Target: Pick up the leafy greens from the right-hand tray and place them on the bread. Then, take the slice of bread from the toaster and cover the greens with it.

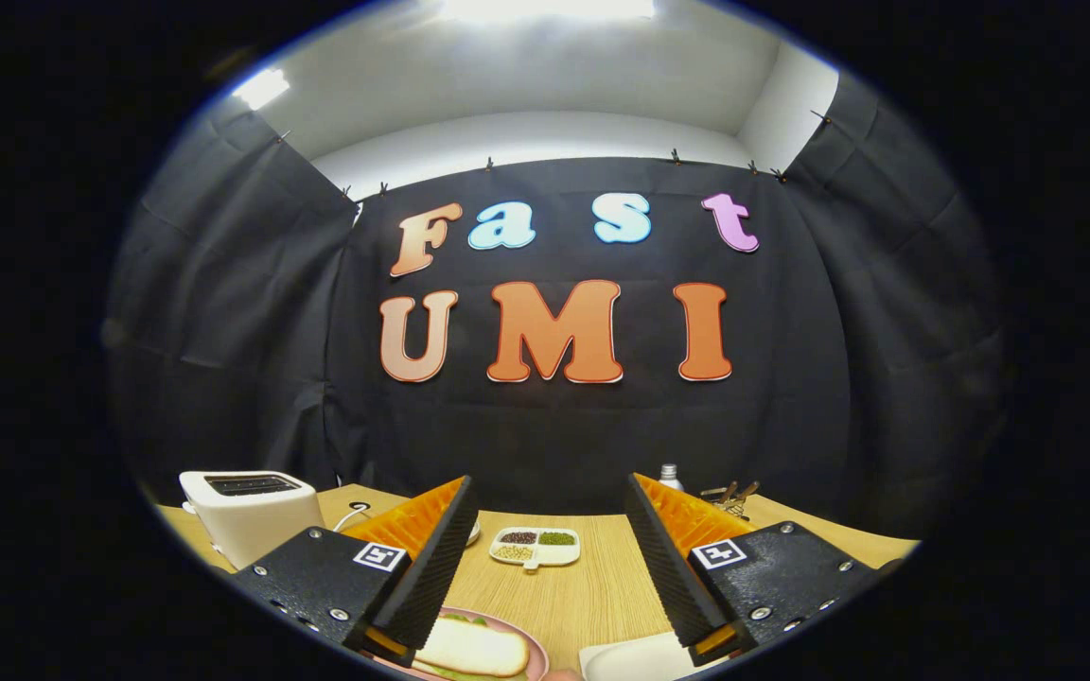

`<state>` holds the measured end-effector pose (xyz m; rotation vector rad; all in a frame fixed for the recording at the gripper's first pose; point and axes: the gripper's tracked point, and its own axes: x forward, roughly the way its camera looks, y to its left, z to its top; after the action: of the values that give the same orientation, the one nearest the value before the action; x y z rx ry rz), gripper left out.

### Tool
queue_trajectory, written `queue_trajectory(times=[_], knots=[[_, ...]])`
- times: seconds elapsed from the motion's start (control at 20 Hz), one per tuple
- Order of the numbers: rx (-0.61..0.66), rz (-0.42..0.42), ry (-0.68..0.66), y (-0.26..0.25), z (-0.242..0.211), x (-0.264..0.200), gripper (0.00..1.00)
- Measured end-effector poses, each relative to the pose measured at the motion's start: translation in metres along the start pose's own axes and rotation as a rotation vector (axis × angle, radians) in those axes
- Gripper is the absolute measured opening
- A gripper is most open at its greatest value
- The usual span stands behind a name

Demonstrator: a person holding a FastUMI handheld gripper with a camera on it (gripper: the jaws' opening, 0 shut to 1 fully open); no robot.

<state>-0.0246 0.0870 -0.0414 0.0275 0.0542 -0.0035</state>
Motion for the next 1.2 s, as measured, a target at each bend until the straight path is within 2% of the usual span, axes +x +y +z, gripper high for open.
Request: queue_trajectory(times=[1.2], knots=[[-0.008, 0.059, 0.024, 0.021, -0.016, 0.006, 0.94]])
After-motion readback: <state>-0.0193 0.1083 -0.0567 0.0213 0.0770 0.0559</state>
